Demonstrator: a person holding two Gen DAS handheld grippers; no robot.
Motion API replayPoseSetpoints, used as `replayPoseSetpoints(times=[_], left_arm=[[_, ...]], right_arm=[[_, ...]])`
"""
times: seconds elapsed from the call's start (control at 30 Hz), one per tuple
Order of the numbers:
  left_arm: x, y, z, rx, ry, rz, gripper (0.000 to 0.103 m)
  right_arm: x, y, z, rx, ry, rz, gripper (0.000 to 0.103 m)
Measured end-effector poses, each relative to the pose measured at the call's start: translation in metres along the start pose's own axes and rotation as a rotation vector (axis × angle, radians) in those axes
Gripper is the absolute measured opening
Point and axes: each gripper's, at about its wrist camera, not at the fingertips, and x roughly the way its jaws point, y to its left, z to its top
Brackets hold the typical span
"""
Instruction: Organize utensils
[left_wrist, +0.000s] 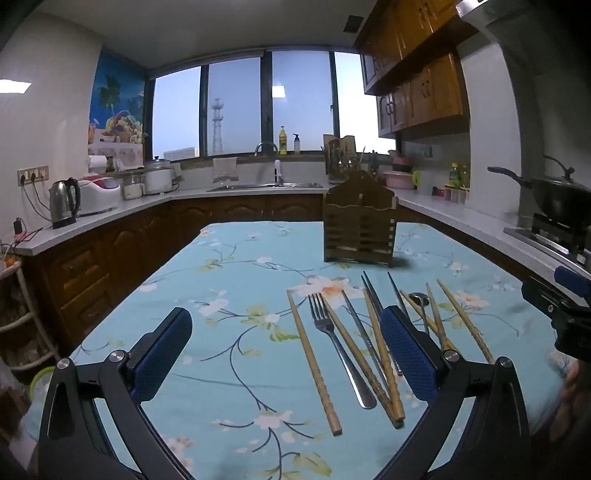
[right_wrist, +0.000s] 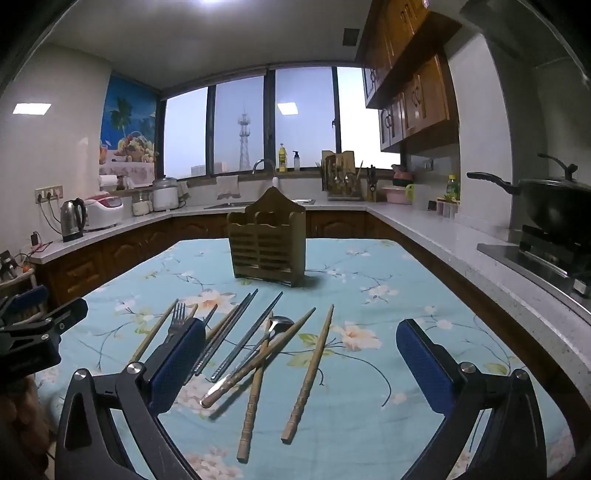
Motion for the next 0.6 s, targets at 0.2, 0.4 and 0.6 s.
replayPoseSetpoints(times=[0.2, 0.4, 0.6], left_arm=[[0.0001, 0.0017, -0.0001, -0.004, 0.000, 0.002, 0.103], [0.0007, 0.0006, -0.0001, -0.004, 0.000, 0.000, 0.103], [0.0013, 0.0012, 0.0001, -0.008, 0.004, -0.004, 0.103]], right_arm=[[-0.0002, 0.0016, -0.0012, 0.000, 0.001, 0.001, 0.103], [0.0023, 0.0037, -0.0008, 0.000, 0.008, 0.009, 0.103], [0.0032, 0.0047, -0.0010, 0.002, 0.011, 0.013, 0.103]])
